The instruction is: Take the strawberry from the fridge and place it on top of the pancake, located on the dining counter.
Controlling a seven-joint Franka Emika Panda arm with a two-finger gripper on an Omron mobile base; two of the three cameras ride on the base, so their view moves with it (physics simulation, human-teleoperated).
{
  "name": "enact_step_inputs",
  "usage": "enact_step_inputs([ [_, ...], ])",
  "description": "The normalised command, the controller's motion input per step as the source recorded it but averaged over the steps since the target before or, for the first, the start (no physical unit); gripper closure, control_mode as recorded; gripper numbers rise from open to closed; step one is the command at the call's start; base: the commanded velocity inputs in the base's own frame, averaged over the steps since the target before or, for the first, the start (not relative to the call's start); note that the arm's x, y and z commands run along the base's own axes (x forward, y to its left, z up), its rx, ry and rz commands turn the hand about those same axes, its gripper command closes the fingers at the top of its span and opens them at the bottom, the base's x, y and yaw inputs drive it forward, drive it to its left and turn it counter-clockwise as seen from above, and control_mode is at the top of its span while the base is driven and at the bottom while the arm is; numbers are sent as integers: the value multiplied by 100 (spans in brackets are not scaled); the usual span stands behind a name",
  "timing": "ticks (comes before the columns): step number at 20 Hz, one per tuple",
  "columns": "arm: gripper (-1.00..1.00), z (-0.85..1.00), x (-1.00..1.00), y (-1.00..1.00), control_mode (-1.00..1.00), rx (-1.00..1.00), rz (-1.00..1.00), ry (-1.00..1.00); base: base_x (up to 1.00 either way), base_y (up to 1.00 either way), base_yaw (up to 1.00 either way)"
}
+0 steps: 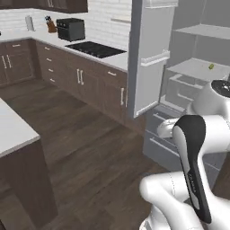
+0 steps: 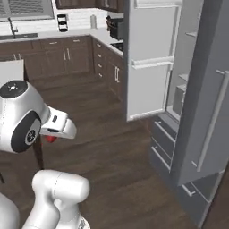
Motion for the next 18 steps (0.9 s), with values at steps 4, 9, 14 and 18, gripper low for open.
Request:
enact_step_inputs([
  [4, 100, 0, 0, 0, 100, 0, 0, 0, -46, 63, 47],
  [9, 100, 0, 0, 0, 100, 0, 0, 0, -23, 90, 41],
  [14, 100, 0, 0, 0, 100, 0, 0, 0, -2, 95, 39],
  [18, 100, 0, 0, 0, 100, 0, 0, 0, 1, 92, 37],
])
